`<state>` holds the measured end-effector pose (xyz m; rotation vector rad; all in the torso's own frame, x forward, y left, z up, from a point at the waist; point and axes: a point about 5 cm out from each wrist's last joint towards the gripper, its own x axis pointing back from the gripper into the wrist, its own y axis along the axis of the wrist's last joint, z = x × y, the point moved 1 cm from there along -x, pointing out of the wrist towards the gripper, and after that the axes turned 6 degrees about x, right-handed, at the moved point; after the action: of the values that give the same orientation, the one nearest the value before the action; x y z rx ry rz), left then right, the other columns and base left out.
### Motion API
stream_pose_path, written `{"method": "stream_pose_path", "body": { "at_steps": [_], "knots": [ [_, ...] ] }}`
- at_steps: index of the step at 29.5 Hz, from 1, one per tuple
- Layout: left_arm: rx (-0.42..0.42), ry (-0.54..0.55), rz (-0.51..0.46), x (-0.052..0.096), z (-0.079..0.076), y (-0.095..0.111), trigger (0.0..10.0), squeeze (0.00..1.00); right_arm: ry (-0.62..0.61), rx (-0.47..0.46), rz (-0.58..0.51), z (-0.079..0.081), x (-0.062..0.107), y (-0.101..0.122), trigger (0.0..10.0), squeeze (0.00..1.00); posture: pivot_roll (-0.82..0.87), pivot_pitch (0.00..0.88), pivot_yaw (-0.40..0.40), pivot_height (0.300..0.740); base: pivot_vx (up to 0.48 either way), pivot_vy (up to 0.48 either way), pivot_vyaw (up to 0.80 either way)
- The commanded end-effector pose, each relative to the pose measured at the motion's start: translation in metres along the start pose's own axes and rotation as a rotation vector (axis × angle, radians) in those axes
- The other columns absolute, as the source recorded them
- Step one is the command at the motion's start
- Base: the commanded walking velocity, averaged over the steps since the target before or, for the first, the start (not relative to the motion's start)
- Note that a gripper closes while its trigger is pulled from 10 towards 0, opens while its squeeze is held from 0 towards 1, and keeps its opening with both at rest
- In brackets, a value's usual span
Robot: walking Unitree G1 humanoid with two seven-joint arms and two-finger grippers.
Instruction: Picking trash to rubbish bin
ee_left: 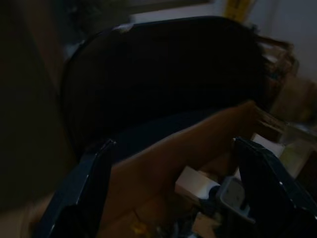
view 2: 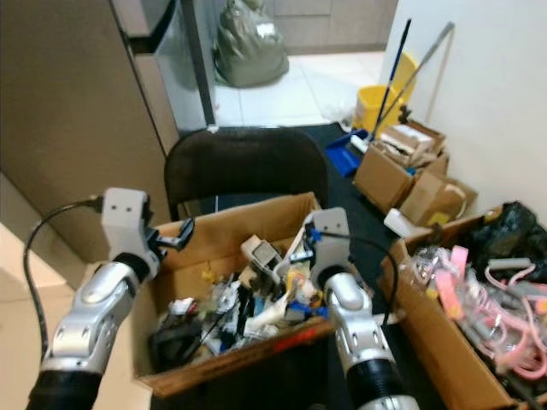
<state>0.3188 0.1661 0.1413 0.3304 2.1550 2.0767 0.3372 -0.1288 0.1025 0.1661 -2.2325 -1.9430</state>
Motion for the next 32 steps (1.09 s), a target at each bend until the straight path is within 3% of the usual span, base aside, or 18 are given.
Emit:
{"method": "stream_pose_path", "body": {
  "at_steps": [1, 2, 4, 6, 14, 17, 21, 27, 28, 29, 30, 32],
  "knots": [
    [-0.053, -0.072, 0.050, 0.005, -0.001, -0.006, 10.0, 0.00, 0.039, -0.014, 0.017, 0.008, 0.001, -0.006, 10.0, 0.00, 0.06, 0.119, 0.000, 0.740, 0.000, 0.000, 0.00],
    [-0.053, -0.072, 0.050, 0.005, -0.001, -0.006, 10.0, 0.00, 0.039, -0.014, 0.017, 0.008, 0.001, -0.006, 10.0, 0.00, 0.06, 0.119, 0.000, 0.740, 0.000, 0.000, 0.00],
    [-0.074, -0.207, 0.080, 0.010, -0.009, -0.004, 10.0, 0.00, 0.090, 0.001, 0.003, 0.012, 0.000, -0.004, 10.0, 0.00, 0.06, 0.117, -0.002, 0.740, 0.000, 0.000, 0.00],
    [-0.111, -0.398, 0.186, 0.023, -0.018, -0.010, 10.0, 0.00, 0.157, 0.026, 0.037, 0.019, -0.002, -0.008, 10.0, 0.00, 0.07, 0.117, -0.002, 0.740, 0.000, 0.000, 0.00],
    [-0.109, -0.498, 0.283, 0.034, -0.020, -0.015, 10.0, 0.00, 0.237, 0.071, 0.080, 0.025, -0.004, -0.012, 10.0, 0.00, 0.07, 0.115, 0.000, 0.740, 0.000, 0.000, 0.00],
    [-0.034, -0.584, 0.354, 0.044, -0.022, -0.016, 10.0, 0.00, 0.320, 0.100, 0.132, 0.030, -0.004, -0.017, 10.0, 0.00, 0.07, 0.115, 0.004, 0.740, 0.000, 0.000, 0.00],
    [-0.023, -0.618, 0.427, 0.050, -0.022, -0.022, 10.0, 0.00, 0.357, 0.096, 0.154, 0.033, -0.004, -0.020, 10.0, 0.00, 0.07, 0.115, 0.005, 0.740, 0.000, 0.000, 0.00],
    [-0.024, -0.633, 0.442, 0.052, -0.023, -0.022, 10.0, 0.00, 0.365, 0.083, 0.142, 0.035, -0.005, -0.018, 10.0, 0.00, 0.07, 0.117, 0.006, 0.740, 0.000, 0.000, 0.00],
    [-0.025, -0.640, 0.449, 0.052, -0.024, -0.022, 10.0, 0.00, 0.381, 0.055, 0.139, 0.038, -0.006, -0.016, 10.0, 0.73, 0.07, 0.120, 0.009, 0.740, 0.000, 0.000, 0.00],
    [-0.025, -0.640, 0.449, 0.052, -0.024, -0.022, 10.0, 0.00, 0.381, 0.055, 0.139, 0.038, -0.006, -0.016, 10.0, 0.73, 0.07, 0.120, 0.009, 0.740, 0.000, 0.000, 0.00],
    [-0.026, -0.644, 0.454, 0.052, -0.024, -0.021, 10.0, 0.00, 0.392, 0.036, 0.137, 0.040, -0.006, -0.015, 10.0, 1.00, 0.07, 0.120, 0.009, 0.740, 0.000, 0.000, 0.00],
    [-0.027, -0.646, 0.456, 0.052, -0.024, -0.020, 10.0, 0.00, 0.400, 0.012, 0.136, 0.041, -0.006, -0.015, 10.0, 1.00, 0.07, 0.120, 0.009, 0.740, 0.000, 0.000, 0.00]
  ]
}}
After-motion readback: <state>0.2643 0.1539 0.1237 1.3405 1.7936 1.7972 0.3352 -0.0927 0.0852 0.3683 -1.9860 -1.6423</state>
